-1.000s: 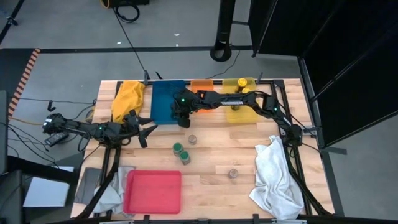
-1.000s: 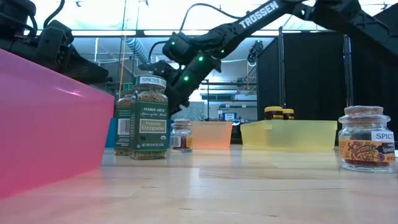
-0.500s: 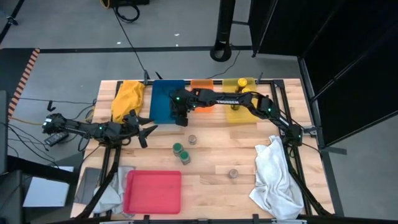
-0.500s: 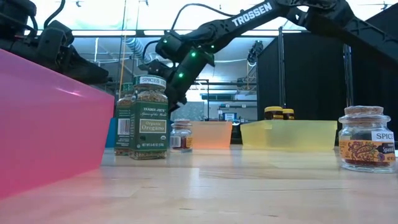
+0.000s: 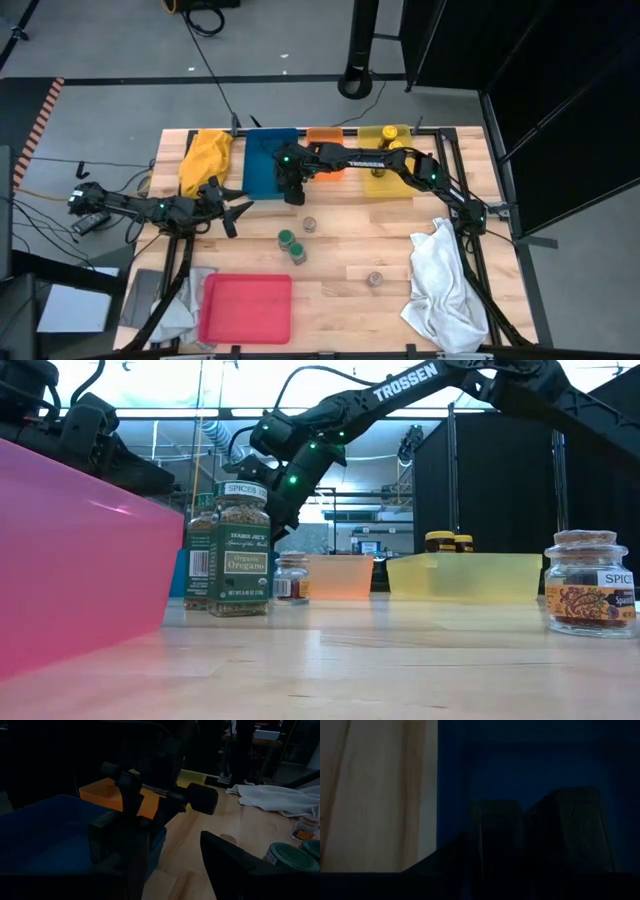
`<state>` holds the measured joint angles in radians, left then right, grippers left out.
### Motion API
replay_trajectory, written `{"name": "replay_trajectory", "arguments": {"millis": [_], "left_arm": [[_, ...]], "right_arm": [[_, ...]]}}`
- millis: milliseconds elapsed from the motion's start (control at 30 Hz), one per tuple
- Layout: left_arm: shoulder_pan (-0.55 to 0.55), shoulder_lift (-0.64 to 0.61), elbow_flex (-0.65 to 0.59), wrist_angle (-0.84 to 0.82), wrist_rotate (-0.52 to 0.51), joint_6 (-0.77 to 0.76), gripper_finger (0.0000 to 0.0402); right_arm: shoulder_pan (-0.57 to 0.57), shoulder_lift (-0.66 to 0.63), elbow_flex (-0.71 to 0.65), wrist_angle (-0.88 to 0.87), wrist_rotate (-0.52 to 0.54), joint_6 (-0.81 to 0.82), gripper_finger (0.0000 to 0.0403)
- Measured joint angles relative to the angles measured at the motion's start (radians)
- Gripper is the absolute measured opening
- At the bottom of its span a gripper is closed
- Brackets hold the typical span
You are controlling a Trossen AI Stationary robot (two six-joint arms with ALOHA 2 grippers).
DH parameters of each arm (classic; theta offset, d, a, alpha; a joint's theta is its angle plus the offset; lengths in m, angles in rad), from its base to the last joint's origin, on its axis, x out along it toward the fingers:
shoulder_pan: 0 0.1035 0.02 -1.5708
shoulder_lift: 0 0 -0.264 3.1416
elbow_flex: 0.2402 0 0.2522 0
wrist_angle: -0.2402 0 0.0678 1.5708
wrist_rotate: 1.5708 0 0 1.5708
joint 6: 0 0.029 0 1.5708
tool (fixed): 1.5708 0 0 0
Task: Sort spices by type
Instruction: Put the black seasoning can into the blue bin, then put the bottom green seasoning bottle into the red bin
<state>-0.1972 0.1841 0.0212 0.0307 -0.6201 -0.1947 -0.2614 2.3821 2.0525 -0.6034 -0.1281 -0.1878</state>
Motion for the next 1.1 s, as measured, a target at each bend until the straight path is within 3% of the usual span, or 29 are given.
{"name": "replay_trajectory", "arguments": {"millis": [333,633,867,1100], "left_arm": [[0.0,0.0,0.0,0.0,0.0,0.0,0.0184],[0.0,0.0,0.0,0.0,0.0,0.003,0.0184],[0.0,0.005,0.0,0.0,0.0,0.0,0.0184],[0.0,0.012,0.0,0.0,0.0,0.0,0.0184]], "right_arm": [[0.001,-0.002,0.033,-0.015,0.0,-0.049,0.0225],[0.018,-0.006,0.308,-0.297,-0.019,-0.07,0.0225],[0.061,-0.151,0.255,-0.51,-0.179,-0.041,0.0223],[0.21,-0.167,0.253,-0.66,-0.189,0.007,0.0221]]}}
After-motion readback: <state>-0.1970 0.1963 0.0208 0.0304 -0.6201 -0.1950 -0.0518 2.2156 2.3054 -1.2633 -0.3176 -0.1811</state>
